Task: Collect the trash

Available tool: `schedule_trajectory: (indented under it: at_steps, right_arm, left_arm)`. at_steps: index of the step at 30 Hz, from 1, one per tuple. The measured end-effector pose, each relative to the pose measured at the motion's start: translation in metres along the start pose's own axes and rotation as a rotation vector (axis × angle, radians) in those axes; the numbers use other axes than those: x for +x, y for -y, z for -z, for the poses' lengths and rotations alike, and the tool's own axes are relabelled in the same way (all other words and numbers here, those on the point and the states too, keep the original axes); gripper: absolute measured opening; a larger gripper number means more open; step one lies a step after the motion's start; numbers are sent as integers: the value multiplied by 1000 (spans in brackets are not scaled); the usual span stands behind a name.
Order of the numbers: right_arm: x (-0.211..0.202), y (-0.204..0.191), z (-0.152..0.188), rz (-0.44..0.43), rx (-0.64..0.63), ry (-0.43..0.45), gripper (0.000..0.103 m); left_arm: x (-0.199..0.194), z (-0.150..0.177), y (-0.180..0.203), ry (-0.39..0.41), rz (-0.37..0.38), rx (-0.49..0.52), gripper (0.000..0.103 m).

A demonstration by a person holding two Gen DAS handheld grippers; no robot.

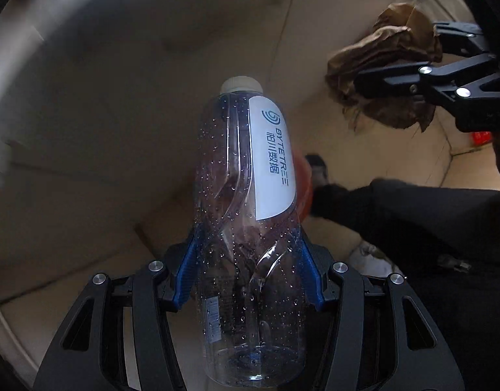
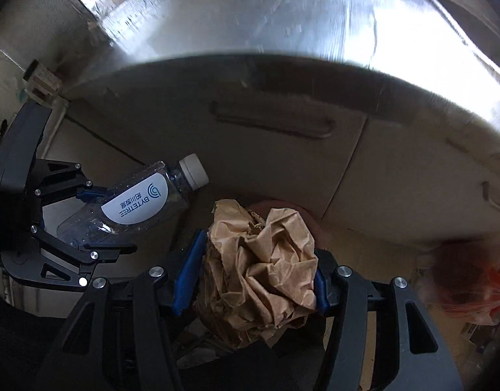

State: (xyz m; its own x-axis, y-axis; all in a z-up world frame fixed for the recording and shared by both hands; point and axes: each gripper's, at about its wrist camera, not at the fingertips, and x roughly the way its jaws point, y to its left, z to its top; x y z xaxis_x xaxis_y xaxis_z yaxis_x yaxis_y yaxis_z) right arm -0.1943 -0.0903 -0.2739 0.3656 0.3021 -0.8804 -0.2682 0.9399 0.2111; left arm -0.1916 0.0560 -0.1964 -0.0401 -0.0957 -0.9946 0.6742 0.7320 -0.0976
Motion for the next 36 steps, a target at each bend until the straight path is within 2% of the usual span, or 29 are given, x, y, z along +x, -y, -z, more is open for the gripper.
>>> schedule_trajectory:
  at_steps: [3, 8, 17, 19, 20, 27, 32, 36]
  right_arm:
    - [47, 5, 12, 27, -11, -51, 56]
    - [113, 12, 29, 48, -10, -123, 56]
    - [191, 13, 52, 71, -8, -208, 59]
    - [203, 24, 57, 64, 9, -237, 61]
    - [209, 25, 59, 72, 7, -238, 63]
    - [228, 35, 63, 121, 11, -228, 87]
    - [220, 31, 63, 152, -9, -241, 88]
    - [182, 26, 58, 160, -28, -209, 92]
  left_arm:
    - [58, 2, -5, -120, 31, -65, 54]
    - [138, 3, -12, -238, 67, -160, 54]
    - [222, 3, -12, -351, 98, -233, 55]
    - [237, 4, -5, -370, 81, -238, 68]
    - [244, 5, -5, -377, 81, -245, 68]
    - [252, 1, -20, -367, 66, -260, 70]
    - [249, 1, -19, -363, 62, -264, 70]
    - [217, -1, -13, -306, 53, -241, 70]
